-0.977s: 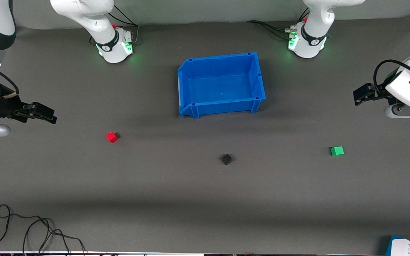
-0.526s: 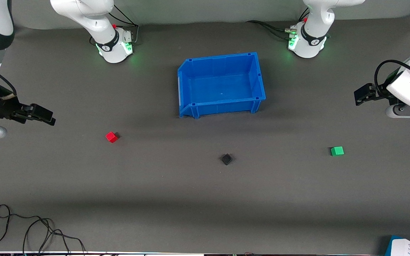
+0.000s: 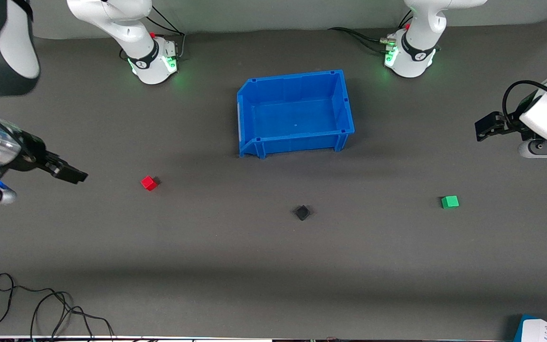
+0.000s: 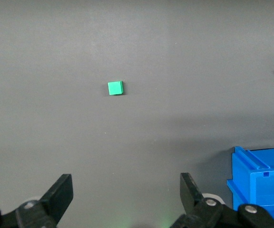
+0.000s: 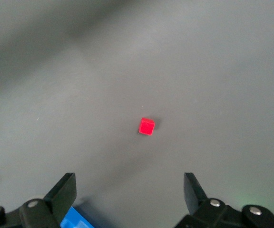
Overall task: Attach green and red cubes to black cube
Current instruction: 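Reach the right gripper down to the red cube and grasp it, then lift the red cube while the left gripper grasps the green cube, then carry the red cube toward the black cube with the right gripper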
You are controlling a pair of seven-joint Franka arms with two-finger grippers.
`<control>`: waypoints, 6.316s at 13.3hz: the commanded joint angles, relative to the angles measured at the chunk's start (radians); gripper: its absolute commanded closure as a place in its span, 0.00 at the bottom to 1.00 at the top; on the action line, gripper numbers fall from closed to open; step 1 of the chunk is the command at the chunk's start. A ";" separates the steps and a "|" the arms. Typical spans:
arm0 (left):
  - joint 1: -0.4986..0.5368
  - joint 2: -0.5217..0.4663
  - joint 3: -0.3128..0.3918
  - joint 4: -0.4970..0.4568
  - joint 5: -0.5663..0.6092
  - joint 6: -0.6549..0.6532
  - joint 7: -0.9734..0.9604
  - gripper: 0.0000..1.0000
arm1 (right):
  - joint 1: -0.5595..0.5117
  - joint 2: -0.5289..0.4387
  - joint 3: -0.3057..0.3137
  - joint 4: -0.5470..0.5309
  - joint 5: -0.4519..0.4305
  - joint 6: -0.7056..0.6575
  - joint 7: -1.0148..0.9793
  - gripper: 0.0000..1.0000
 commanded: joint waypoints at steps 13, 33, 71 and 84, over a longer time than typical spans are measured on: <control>0.025 -0.004 -0.002 0.000 -0.002 0.005 -0.093 0.00 | 0.023 0.036 -0.030 -0.632 -0.055 0.681 0.335 0.00; 0.187 0.150 0.000 -0.238 -0.075 0.385 -1.360 0.01 | 0.028 0.225 -0.030 -0.705 -0.057 0.970 0.317 0.44; 0.168 0.524 0.015 -0.436 0.033 1.054 -1.561 0.55 | 0.356 0.594 0.022 0.218 0.118 0.493 1.097 0.83; 0.166 0.512 0.014 -0.404 0.033 1.024 -1.578 1.00 | 0.390 0.633 0.043 0.281 0.173 0.504 1.159 0.83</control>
